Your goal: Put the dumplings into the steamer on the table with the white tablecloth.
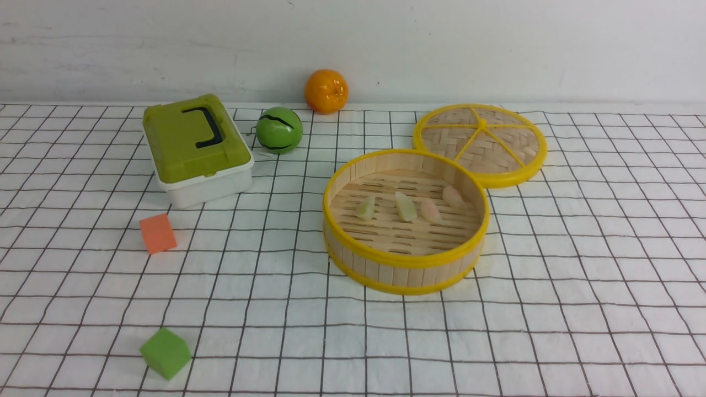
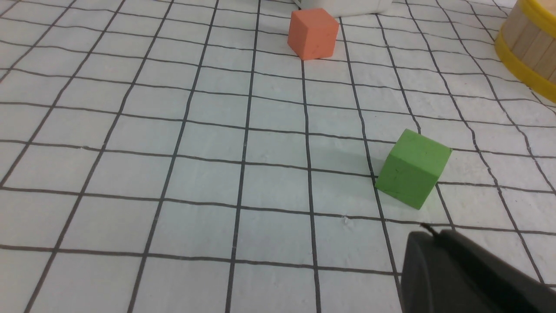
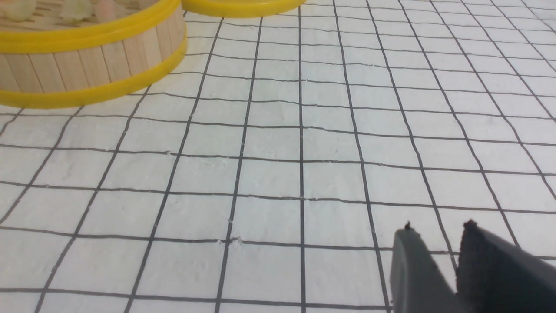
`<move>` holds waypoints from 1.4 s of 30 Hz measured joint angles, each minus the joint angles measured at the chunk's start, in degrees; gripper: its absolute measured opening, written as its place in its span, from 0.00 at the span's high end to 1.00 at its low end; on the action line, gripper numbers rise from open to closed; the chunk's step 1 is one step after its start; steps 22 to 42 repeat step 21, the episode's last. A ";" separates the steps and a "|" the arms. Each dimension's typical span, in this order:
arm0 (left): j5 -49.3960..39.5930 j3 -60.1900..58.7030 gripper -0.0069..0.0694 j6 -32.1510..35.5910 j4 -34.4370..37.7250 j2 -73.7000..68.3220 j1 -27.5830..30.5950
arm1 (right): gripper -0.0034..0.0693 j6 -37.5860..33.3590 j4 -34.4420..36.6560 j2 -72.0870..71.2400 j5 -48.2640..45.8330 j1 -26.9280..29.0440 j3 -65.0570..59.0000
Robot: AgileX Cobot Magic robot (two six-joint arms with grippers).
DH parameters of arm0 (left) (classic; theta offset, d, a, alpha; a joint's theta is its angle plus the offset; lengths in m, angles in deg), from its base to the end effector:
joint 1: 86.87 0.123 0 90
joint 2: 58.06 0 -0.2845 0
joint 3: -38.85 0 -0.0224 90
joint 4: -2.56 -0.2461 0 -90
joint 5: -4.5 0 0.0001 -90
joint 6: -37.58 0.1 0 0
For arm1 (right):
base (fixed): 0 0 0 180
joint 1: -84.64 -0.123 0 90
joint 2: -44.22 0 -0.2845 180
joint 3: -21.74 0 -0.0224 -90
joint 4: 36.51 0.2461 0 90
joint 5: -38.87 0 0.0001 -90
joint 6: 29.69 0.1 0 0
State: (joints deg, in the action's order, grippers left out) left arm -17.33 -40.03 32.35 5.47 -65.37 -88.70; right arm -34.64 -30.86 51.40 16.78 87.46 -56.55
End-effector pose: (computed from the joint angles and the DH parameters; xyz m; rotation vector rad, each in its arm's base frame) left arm 0.0569 -0.0037 0.1669 -0.0875 1.8850 -0.1344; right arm 0.0567 0.0009 0.1702 0.0254 1.8752 0.0043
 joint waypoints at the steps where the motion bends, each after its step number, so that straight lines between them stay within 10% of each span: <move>1: 0.00 0.00 0.92 0.00 0.00 0.00 0.00 | 0.72 0.00 0.00 0.00 0.00 0.00 0.00; 42: 0.00 0.00 0.90 0.00 0.00 0.00 0.00 | 0.70 0.00 0.00 0.00 0.00 0.00 0.00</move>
